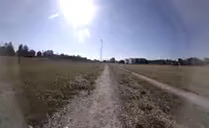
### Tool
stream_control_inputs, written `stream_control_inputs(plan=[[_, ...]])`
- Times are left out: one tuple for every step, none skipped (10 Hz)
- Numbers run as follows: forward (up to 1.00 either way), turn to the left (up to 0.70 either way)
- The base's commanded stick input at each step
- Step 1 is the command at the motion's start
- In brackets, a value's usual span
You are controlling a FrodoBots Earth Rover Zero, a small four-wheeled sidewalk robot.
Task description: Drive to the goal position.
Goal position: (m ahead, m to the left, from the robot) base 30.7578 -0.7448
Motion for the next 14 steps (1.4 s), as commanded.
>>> stream_control_inputs(plan=[[0.50, 0.00], [0.50, 0.00], [0.50, 0.00], [0.50, 0.00], [0.50, 0.00], [0.50, 0.00], [0.50, 0.00], [0.50, 0.00], [0.50, 0.00], [0.50, 0.00], [0.50, 0.00], [0.50, 0.00], [0.50, 0.00], [0.50, 0.00]])
